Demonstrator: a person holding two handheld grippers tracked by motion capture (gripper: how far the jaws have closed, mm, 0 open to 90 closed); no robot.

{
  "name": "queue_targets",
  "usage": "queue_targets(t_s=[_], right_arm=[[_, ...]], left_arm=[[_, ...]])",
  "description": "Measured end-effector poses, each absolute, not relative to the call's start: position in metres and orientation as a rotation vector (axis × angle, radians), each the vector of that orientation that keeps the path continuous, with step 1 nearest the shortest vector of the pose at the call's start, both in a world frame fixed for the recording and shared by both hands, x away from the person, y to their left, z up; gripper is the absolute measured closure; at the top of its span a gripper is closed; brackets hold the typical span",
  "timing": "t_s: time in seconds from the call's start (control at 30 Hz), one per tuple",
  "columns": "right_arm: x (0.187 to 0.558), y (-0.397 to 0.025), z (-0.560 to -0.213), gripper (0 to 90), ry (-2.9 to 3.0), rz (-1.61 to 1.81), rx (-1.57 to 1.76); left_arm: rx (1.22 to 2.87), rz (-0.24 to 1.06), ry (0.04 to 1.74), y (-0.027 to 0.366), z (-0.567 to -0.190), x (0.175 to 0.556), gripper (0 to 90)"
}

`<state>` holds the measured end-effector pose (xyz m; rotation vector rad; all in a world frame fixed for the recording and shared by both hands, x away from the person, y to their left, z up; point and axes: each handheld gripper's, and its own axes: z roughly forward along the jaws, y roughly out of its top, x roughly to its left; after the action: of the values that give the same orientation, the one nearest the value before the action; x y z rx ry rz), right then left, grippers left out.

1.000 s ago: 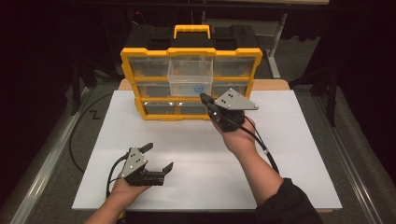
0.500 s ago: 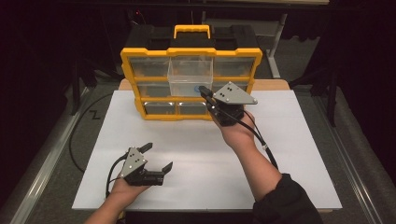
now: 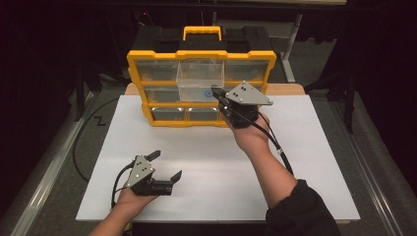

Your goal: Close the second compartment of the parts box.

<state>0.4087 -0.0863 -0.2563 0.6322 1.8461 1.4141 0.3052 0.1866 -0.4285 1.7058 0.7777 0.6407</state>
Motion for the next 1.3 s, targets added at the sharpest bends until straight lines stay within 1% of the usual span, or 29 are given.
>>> queue_targets(t_s=[0.47,1.3], right_arm=[[0.413,-0.084,-0.257,90.0,1.842,1.408,0.635],[0.419,-0.077,-0.275,90.0,1.879,1.358,0.625]], left_arm=[[1.701,0.64,0.778,0.187,-0.428,0.305,3.2],[1.7,0.638,0.779,0.187,-0.428,0.305,3.2]])
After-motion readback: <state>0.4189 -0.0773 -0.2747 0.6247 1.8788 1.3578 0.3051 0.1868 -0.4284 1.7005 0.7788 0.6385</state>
